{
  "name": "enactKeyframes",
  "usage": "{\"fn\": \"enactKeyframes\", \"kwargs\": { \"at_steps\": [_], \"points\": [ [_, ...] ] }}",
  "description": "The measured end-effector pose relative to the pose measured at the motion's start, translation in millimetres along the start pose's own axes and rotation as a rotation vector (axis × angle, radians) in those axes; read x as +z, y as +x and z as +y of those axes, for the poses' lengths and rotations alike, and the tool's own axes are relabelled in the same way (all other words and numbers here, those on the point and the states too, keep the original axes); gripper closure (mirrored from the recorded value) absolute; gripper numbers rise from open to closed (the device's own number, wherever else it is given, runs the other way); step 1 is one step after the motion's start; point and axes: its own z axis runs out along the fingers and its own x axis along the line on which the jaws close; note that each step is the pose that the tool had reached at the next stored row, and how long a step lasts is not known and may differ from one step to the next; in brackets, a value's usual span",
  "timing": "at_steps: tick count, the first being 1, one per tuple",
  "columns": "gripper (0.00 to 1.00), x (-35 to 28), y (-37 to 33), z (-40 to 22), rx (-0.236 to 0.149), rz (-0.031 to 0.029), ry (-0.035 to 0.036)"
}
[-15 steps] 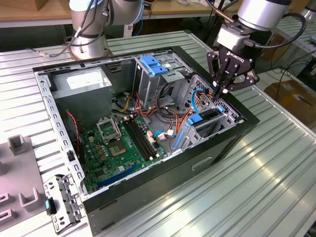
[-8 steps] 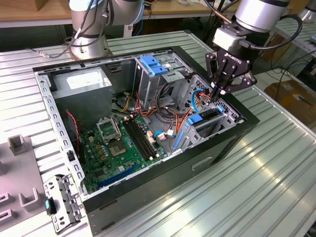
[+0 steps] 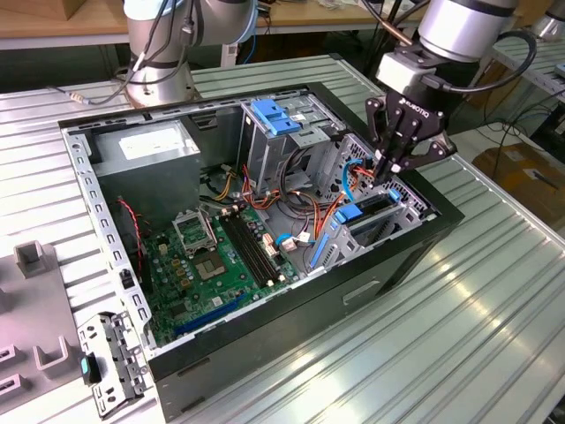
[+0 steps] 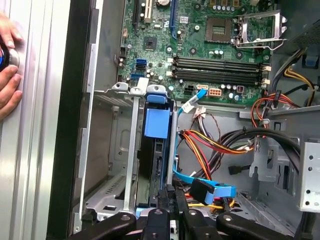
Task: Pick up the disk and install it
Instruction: 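Insert the first disk wire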
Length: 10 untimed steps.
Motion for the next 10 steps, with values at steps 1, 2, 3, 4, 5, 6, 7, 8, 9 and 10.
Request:
{"fn": "enactKeyframes", "kwargs": {
  "at_steps": [1, 2, 3, 4, 5, 6, 7, 8, 9, 10],
  "points": [
    [0.83, 0.5, 0.0, 0.4, 0.002, -0.0001, -0.0001],
    [0.83, 1.0, -0.1, 0.5, 0.016, -0.0006, -0.001],
    [0.83, 1.4, 0.0, 0.5, 0.023, -0.0008, -0.0014],
    [0.83, 2.1, 1.0, 0.5, 0.026, -0.0008, -0.0016],
    [0.83, 2.7, 2.0, 0.6, 0.026, -0.001, -0.0016],
    [0.83, 4.0, 2.8, 0.6, 0.026, -0.0013, -0.0016],
    [0.83, 4.8, 2.8, 0.6, 0.026, -0.0013, -0.0016],
    [0.83, 5.6, 2.8, 0.7, 0.027, -0.0011, -0.0017],
    [0.83, 6.7, 2.8, 0.7, 0.029, -0.0011, -0.0018],
    [0.83, 7.7, 2.9, 0.8, 0.032, -0.0013, -0.002]
  ]
}}
